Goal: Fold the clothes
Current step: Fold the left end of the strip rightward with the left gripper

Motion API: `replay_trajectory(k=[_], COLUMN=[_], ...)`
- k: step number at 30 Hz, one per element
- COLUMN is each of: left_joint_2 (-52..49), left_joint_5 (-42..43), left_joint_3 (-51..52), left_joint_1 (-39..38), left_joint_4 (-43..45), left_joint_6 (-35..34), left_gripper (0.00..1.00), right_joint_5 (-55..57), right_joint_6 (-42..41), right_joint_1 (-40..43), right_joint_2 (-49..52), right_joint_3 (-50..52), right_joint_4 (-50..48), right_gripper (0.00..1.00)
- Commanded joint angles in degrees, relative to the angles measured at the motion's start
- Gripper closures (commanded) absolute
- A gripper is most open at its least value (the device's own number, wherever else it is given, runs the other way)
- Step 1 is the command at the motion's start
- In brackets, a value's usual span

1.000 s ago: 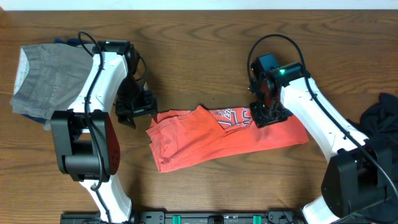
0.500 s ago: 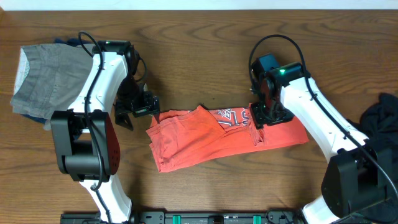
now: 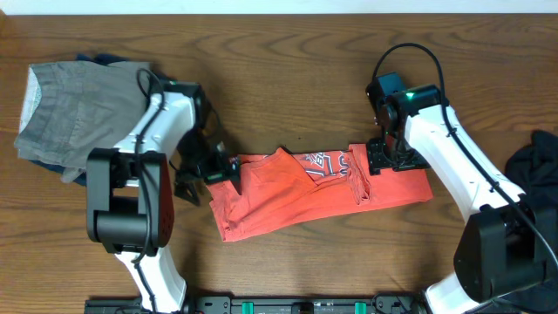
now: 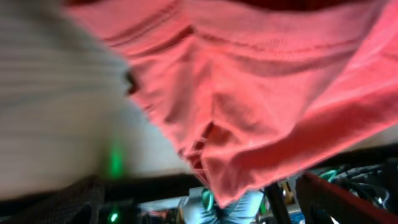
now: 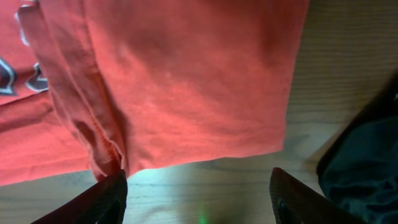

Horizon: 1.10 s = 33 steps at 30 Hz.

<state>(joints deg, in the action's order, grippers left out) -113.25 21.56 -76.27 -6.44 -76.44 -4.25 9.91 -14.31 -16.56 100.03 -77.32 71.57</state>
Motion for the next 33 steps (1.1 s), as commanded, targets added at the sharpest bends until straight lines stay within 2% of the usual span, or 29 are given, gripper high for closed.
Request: replay_trajectory(k=[1, 8, 10, 13, 18, 22, 27, 33], left_joint_2=[0.55, 0.55, 0.55, 0.55, 0.57, 1.68, 5.25, 6.97], left_joint_5=[4.17, 6.38, 6.36, 6.34, 6.27, 4.28, -8.35, -15.69], left_joint_3=[3.67, 10.34, 11.93, 13.22, 12.70, 9.33, 0.28, -13.16], left_joint_1=[-0.85, -1.92, -2.08, -2.08, -2.01, -1.95, -1.20, 2.25], left_joint_4=[2.34, 12.50, 15.30, 17.68, 18.25, 14.93, 7.82, -0.26], left_joint_6=[2.01, 1.38, 1.40, 1.44, 1.46, 1.42, -0.96, -0.96], left_gripper=[0.01, 0.02, 0.08, 0.31, 0.93, 0.94, 0.94, 0.94], right_joint_5=[1.05, 1.05, 1.05, 1.05, 1.05, 1.05, 1.05, 1.11], right_joint_6=[-1.11, -1.11, -1.11, -1.11, -1.11, -1.11, -1.11, -1.09], right_joint_1=[1.03, 1.66, 1.66, 1.68, 1.70, 1.99, 3.34, 3.82], right_joint_2=[-0.55, -0.55, -0.55, -0.55, -0.55, -0.55, -0.55, -0.55], right_joint_3=[-0.57, -0.57, -0.57, -0.57, -0.57, -0.57, -0.57, -0.57], right_joint_4=[0.00, 0.00, 0.04, 0.00, 0.00, -0.20, -0.22, -0.22], right_gripper=[0.29, 0.29, 0.29, 0.29, 0.29, 0.29, 0.29, 0.29])
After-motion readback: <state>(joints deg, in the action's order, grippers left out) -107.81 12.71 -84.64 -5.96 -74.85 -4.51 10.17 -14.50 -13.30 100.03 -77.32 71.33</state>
